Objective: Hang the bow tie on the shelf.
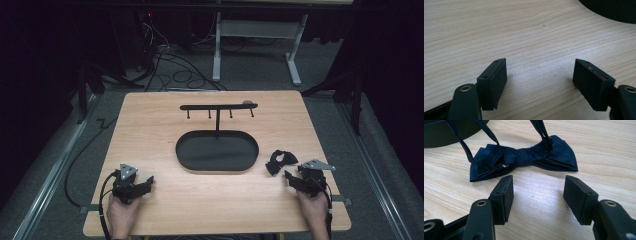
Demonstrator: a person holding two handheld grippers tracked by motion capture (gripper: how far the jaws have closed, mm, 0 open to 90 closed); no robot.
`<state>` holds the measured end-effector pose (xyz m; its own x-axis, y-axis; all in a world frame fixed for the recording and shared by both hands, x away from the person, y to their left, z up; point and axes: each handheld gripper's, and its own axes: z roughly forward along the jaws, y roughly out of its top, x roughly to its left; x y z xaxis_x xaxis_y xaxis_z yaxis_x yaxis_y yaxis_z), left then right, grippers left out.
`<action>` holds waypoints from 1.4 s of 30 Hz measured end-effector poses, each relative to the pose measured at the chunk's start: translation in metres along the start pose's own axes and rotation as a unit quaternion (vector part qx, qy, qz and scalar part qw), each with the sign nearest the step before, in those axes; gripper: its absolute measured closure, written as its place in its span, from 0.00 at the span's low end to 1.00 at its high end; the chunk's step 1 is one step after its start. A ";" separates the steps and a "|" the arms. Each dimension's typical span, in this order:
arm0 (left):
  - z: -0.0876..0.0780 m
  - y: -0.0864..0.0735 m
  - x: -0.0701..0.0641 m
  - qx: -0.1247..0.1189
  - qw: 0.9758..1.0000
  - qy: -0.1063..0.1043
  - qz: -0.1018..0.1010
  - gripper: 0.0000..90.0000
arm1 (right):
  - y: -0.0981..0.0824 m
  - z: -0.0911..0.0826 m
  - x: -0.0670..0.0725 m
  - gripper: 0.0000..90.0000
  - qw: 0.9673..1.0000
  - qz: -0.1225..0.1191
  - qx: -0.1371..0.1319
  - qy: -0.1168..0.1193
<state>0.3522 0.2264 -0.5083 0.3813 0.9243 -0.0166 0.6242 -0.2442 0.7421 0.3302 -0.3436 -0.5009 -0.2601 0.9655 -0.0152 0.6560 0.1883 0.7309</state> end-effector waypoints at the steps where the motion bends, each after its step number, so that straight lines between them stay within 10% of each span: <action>1: 0.000 0.000 0.000 0.000 1.000 0.000 0.000 0.31 | 0.000 0.000 0.000 0.48 1.000 0.002 0.000 0.001; 42: 0.000 0.000 0.000 0.001 1.000 0.001 0.000 0.31 | 0.001 -0.007 -0.005 0.50 0.999 0.015 -0.021 0.020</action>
<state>0.3521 0.2264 -0.5082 0.3796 0.9250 -0.0159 0.6254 -0.2439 0.7412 0.3274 -0.3500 -0.4948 -0.2689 0.9626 0.0342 0.6345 0.1503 0.7582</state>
